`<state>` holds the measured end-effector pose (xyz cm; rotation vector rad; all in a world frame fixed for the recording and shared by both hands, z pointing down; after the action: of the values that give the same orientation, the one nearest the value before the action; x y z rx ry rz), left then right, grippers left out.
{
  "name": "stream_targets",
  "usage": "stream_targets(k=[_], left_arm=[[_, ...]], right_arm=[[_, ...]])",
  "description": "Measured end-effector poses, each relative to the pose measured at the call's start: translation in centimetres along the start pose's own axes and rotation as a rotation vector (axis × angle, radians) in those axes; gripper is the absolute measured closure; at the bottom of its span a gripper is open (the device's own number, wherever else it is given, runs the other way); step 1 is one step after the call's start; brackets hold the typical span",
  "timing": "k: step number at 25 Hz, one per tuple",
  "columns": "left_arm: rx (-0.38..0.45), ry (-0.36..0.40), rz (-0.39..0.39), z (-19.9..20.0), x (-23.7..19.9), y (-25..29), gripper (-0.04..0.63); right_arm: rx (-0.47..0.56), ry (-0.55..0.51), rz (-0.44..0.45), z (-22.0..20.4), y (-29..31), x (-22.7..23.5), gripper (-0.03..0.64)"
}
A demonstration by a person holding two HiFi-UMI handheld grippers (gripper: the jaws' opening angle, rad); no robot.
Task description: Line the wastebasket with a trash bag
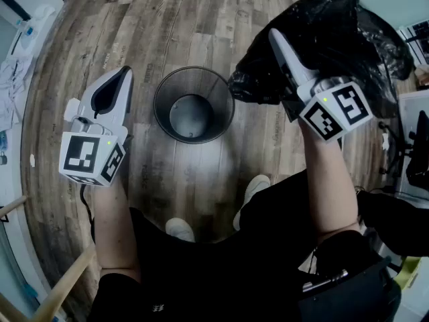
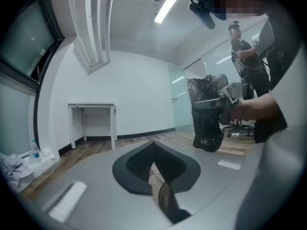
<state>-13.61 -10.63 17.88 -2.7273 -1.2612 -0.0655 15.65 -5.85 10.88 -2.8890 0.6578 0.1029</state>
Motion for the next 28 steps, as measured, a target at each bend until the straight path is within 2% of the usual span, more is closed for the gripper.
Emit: stream_targets(k=[9,12,15,21,28], left_arm=[[0.024,0.002,0.000,-0.3,-0.2,0.5,0.591],[0.033,-0.006,-0.008,0.0,-0.1,1.4,0.591],[0.042,-0.017,-0.025,0.4,0.1,2.5,0.591],[0.023,-0.059,-0.051,-0.3,1.2,3.2,0.591],[0.023,-0.034,-0.037,-0.9,1.5,3.1,0.591]], right_arm=[[0.011,-0.008,0.033,0.8,0.3,0.4,0.614],[0.047,-0.003,0.109,1.7,0.8,1.0,0.614],[0.037,-0.028,0.189,1.8,1.3,0.7,0.614],[0.071,0.051,0.230,-0.3,1.6,-0.9,0.614],[0.088,0.086,0.307,-3.7,2.7,-2.9,0.614]])
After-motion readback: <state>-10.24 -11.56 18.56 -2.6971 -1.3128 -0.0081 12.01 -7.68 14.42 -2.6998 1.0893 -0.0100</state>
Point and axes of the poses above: the fingertips, and each gripper's own axes: y forward along the fingers, x to its right, z out of its top, the point moved 5 cm from there along -y, backward along the fingers, and after that the axes turned 11 degrees about x, right-handed, at the moved point
